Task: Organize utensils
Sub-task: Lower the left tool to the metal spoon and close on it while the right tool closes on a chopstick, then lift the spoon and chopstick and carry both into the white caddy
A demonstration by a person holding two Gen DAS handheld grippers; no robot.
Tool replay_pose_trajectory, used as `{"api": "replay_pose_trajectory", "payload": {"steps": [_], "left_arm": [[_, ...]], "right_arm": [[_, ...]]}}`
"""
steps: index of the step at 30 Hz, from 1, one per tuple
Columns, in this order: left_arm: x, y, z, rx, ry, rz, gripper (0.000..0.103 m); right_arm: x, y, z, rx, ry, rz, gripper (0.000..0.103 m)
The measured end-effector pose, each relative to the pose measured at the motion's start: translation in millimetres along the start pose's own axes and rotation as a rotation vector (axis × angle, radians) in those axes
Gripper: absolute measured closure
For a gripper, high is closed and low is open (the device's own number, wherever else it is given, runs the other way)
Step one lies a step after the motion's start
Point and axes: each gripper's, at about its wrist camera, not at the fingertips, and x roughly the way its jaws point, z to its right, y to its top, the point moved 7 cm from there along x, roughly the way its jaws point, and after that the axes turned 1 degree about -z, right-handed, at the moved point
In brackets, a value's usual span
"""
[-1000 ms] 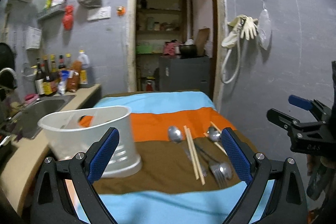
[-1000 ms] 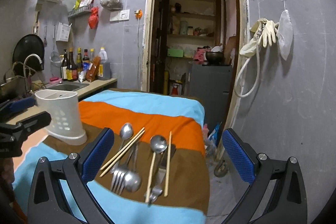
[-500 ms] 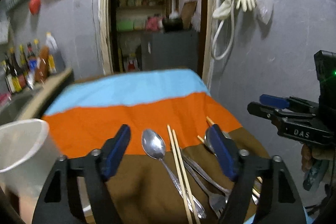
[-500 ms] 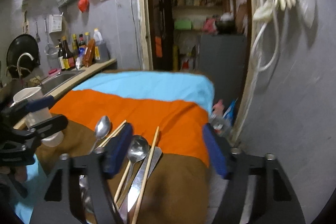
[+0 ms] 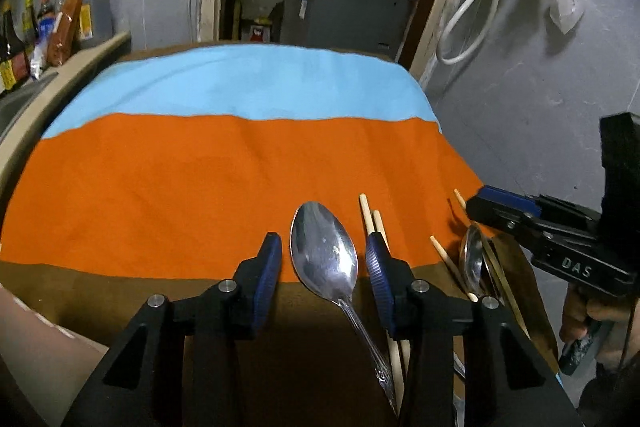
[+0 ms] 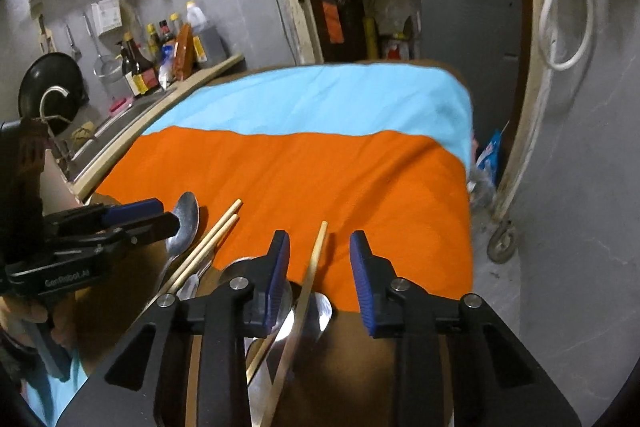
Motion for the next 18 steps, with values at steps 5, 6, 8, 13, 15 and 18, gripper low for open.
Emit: {"api": "replay_pose_trajectory", "payload": {"steps": [5,6,8,13,15,18], "left_arm": [[11.2,0.0,-1.9,-0.025,-0.036,-0.056,0.065],[13.0,1.7,-2.9,-0.032,-0.045,-0.058,0.065],[14.2,3.8,-5.2,-0.048,-0.063,-0.058,0.067],[12.8,2.1,-9.6,-0.081,-0.091,-0.06,0.086],[11.3,1.6,-9.7,-0.089,-0.097,-0.058,0.091],[9.5,2.2,-9.3,-0.093,-0.109,-0.052,0.096]], "right_arm": [[16.5,1.6,2.9,0.033,0.027,-0.064,0.077],[18.9,1.2,4.0,0.043,0.031,-0.074,0.077],[21.8,1.3,5.2,0.055,0.042,-0.086,0.077],[26.7,1.8,6.6,0.078,0.073,-0.112,0.089],[27.9,1.9,6.8,0.091,0.084,-0.115,0.095],[27.2,2.6,6.3,0.095,0.083,-0.105,0.098]]}}
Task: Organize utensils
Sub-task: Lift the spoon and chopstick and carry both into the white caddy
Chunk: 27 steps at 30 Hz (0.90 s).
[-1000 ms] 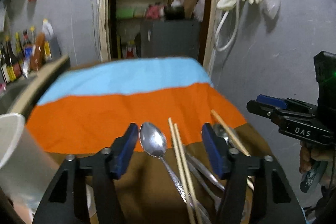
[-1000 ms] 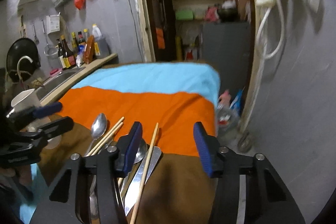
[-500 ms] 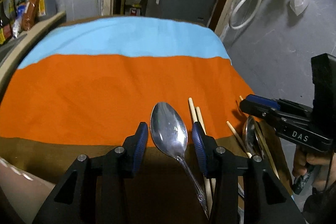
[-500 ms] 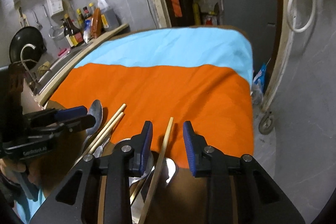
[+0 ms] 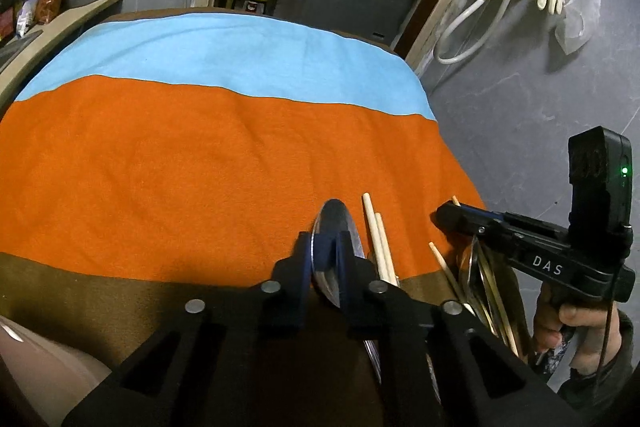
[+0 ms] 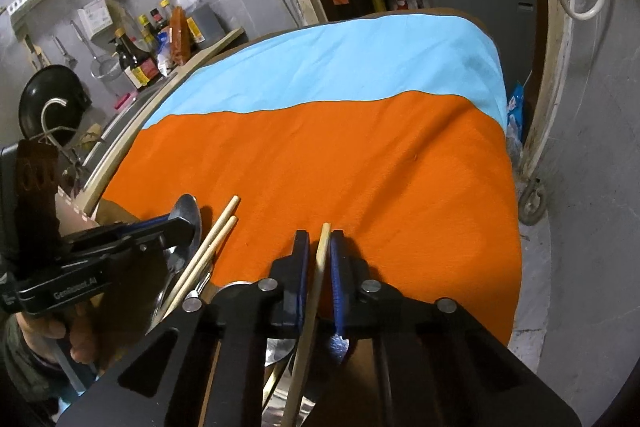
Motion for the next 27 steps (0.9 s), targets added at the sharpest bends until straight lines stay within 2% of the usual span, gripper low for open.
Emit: {"api": "replay_pose_trajectory", "payload": {"steps": [4,10,15,20,27], "left_arm": [[-3.0,3.5,4.3,0.009,-0.026,0.022,0.102],[-19.9,5.2,14.6,0.046,-0.027,0.095,0.103],[-52.2,9.0,30.6,0.104,-0.004,0.221,0.103],[-97.1,15.8,40.0,0.121,0.013,0.372,0.103],[-181.0,32.9,35.5,0.125,0.055,0.582,0.103]], "right_arm": [[-5.7,1.8,-1.3,0.016,0.011,0.035,0.099],[-26.5,4.8,-2.2,0.061,0.035,0.126,0.1],[-55.7,5.5,-9.7,0.083,0.059,0.239,0.1],[-91.6,8.4,-34.9,0.047,0.075,0.359,0.1],[-141.8,34.2,-99.0,-0.053,0.133,0.571,0.1]]}}
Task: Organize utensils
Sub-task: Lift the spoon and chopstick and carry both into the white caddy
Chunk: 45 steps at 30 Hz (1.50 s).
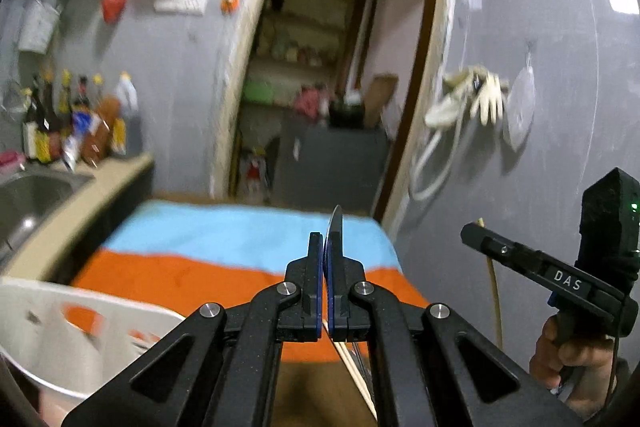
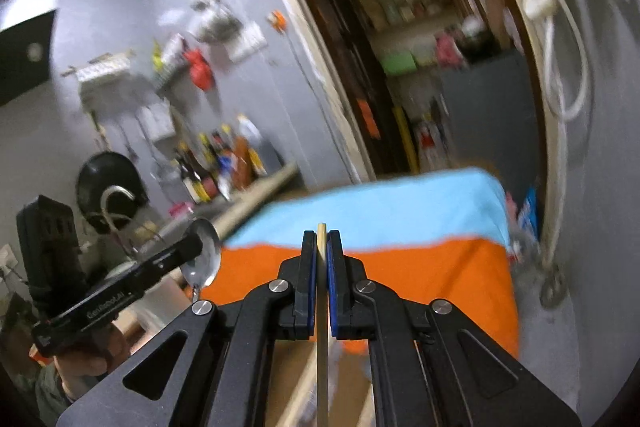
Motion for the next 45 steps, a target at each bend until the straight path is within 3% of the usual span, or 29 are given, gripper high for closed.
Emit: {"api": "replay_pose_trajectory", "payload": {"steps": [8,13,20,26,36,45], "left_arm": [[-69.8,51.4,-79.1,-0.011,0.162,0.174,0.103],[-107.4,66.5,-144.2,-0.012,0.329,0.273,0.103],[-119.8,50.9,-217.0,-0.059,0.466,0.342,0.103],[-114.8,29.5,-238.6,-0.084,0.494,0.362,0.103],[-106.7,-4.3,-227.6,-0.024,0.521,0.386,0.103],[-101.9,-15.8,-215.6,-0.012,0.436,0.305,0.102]], "right_arm": [[34.2,48.3,-102.9,-0.081,0.173,0.148,0.1],[66.4,65.3,-149.4,-0.081,0.247,0.245,0.1],[95.4,63.1,-172.3,-0.047,0.23,0.369,0.1],[104.3,49.3,-177.8,-0.111,0.169,0.416,0.1],[111.0,23.2,-177.9,-0.209,0.141,0.364,0.1],[116.6,-1.7,-175.7,-0.247,0.154,0.265,0.1]]}}
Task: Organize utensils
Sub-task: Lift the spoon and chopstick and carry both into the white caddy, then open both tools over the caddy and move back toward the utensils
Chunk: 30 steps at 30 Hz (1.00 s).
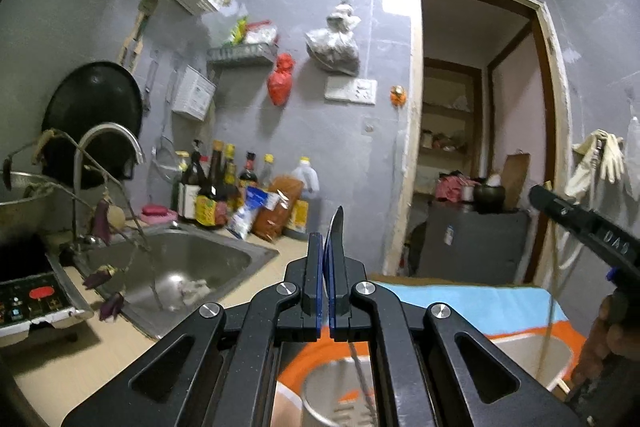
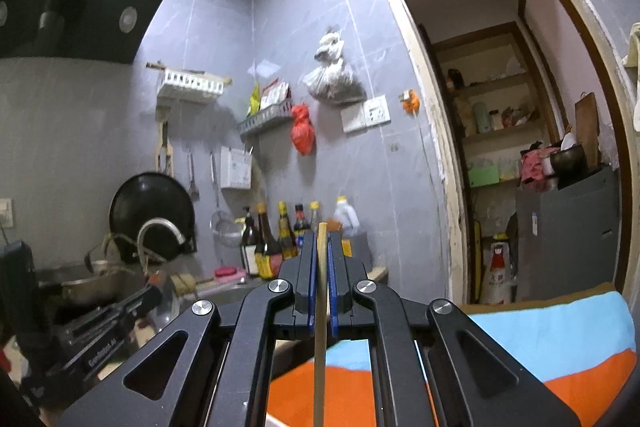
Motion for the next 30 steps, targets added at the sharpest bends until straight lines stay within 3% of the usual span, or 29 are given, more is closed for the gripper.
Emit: {"api": "replay_pose_trajectory", "payload": {"steps": [6,8,13,18,20,25,30], "left_arm": [[-4.0,-8.0,7.4,-0.049,-0.122,-0.111,0.093],[-8.2,-7.6,11.1,-0.059,-0.151,-0.118,0.077],[-16.2,-4.9,23.1,-0.089,-0.212,-0.151,0.069],[-27.3,6.7,37.8,-0.111,-0.246,-0.152,0.052],[-32.2,12.3,46.4,-0.108,-0.259,-0.147,0.038],[-49.4,26.0,73.9,-0.089,-0.28,-0.11,0.017],[-66.2,34.1,109.3,-0.055,-0.291,-0.078,0.007]], "right_arm": [[-2.8,-16.9,4.8,0.039,0.035,-0.092,0.098],[-5.5,-20.1,6.8,0.057,0.042,-0.111,0.095],[-14.6,-21.0,10.2,0.09,0.051,-0.13,0.081],[-33.2,-8.9,14.4,0.091,0.038,-0.113,0.075],[-43.4,-2.6,20.0,0.102,0.026,-0.098,0.054],[-79.2,18.2,38.8,0.106,-0.037,-0.051,0.026],[-124.2,36.4,58.4,0.076,-0.113,-0.009,0.01]]}}
